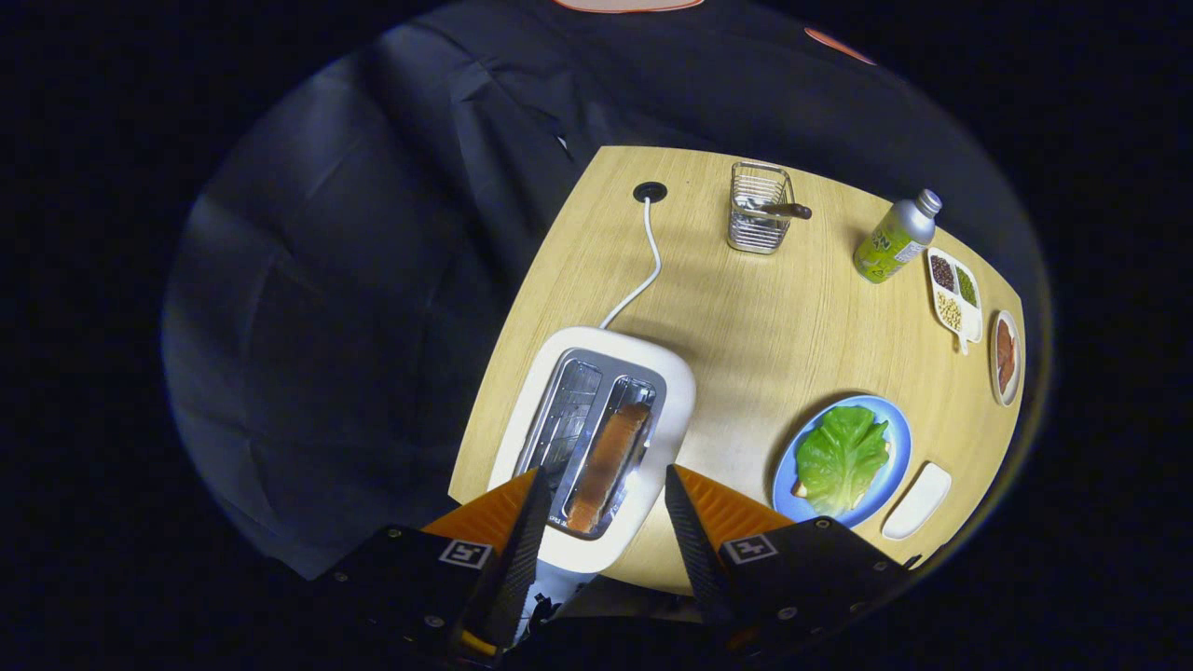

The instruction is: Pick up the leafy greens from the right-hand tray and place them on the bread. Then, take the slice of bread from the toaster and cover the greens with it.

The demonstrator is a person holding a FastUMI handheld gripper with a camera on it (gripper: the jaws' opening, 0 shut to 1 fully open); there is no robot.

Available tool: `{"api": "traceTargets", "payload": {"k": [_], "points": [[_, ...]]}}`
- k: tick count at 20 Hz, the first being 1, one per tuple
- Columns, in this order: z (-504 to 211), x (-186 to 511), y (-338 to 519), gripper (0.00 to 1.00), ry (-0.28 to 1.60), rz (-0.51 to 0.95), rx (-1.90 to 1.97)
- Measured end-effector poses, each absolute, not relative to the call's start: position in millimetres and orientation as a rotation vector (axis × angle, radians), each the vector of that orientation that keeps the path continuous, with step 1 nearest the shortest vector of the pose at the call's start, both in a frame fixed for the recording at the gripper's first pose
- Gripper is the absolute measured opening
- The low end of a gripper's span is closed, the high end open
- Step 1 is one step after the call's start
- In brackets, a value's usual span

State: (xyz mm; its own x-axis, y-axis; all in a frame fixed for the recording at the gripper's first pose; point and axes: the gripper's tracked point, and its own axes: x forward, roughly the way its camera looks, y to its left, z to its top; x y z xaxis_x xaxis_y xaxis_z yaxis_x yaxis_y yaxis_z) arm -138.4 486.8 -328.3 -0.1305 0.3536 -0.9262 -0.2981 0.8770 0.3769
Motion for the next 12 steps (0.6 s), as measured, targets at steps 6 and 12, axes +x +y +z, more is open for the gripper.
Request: {"api": "traceTargets", "payload": {"k": [6,12], "points": [[-347,-146,496,0.55,1.673,0.482,0.041],[-356,-153,492,0.25,1.700,0.468,0.019]]}}
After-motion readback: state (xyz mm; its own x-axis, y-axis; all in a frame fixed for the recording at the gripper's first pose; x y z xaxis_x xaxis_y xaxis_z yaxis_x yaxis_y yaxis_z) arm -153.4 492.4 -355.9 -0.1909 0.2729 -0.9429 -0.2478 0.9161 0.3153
